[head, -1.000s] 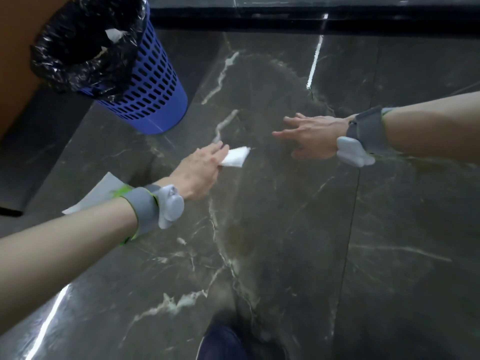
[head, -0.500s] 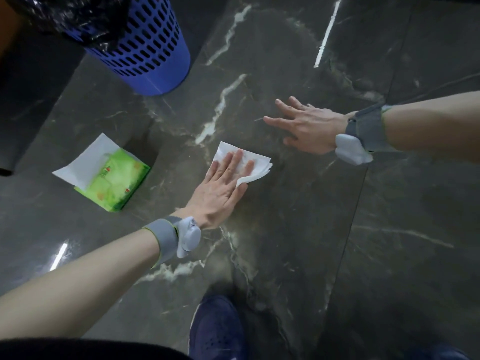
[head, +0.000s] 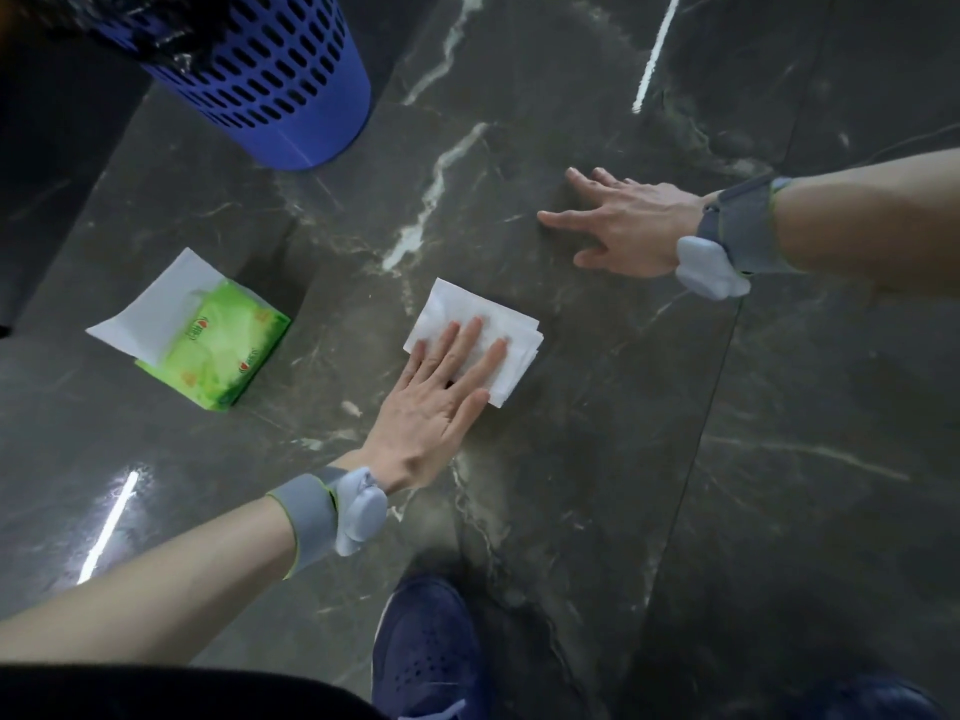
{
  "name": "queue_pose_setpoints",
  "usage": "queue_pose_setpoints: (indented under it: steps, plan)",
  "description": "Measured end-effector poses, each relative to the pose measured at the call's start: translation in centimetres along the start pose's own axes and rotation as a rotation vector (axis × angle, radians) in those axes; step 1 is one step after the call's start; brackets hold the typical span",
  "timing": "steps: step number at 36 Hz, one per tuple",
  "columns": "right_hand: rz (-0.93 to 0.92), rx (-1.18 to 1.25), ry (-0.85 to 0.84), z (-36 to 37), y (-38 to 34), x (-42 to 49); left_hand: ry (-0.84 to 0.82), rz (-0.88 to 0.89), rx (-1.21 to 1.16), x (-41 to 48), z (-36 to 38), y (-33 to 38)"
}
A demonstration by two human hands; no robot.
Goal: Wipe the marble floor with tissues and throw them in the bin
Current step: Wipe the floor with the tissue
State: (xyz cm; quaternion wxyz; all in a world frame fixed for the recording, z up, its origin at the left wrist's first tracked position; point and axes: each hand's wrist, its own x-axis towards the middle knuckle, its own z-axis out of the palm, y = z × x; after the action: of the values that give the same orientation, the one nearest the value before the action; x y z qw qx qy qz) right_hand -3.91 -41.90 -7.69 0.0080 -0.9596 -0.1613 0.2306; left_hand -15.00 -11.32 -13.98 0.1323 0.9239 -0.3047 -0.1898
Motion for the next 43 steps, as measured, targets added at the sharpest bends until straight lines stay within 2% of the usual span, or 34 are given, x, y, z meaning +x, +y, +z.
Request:
queue_pose_setpoints:
  steps: [7,9,11,14,18,24,35,39,43]
  plan:
    - [0.002,-0.001,-0.002,0.6,0.5,-0.2,0.238,-0.062,0.108,2.4,-0.5,-0.3]
    - [0.002,0.003,0.006,0.6,0.6,-0.2,0.286,-0.100,0.093,4.0,-1.0,-0.5]
    - [0.000,0.005,0.017,0.5,0.7,-0.2,0.320,-0.055,0.051,5.2,-1.5,-0.7]
    - [-0.003,-0.005,0.024,0.5,0.4,-0.3,0.333,0.042,-0.048,5.3,-1.6,-0.8]
    - [-0.003,0.003,0.040,0.6,0.5,-0.3,0.373,0.013,-0.091,4.9,-1.3,-0.7]
    - [-0.010,-0.007,0.042,0.6,0.4,-0.2,0.345,0.003,-0.118,3.7,-1.9,-1.5]
    - [-0.021,-0.020,0.042,0.6,0.1,-0.3,0.433,-0.227,-0.087,0.6,-2.5,-5.1]
    - [-0.004,-0.017,0.040,0.6,0.0,-0.6,0.470,-0.225,-0.081,0.5,-2.3,-4.1]
    - [0.011,-0.010,0.041,0.5,-0.1,-0.7,0.449,-0.137,-0.088,-0.3,-1.7,-3.2]
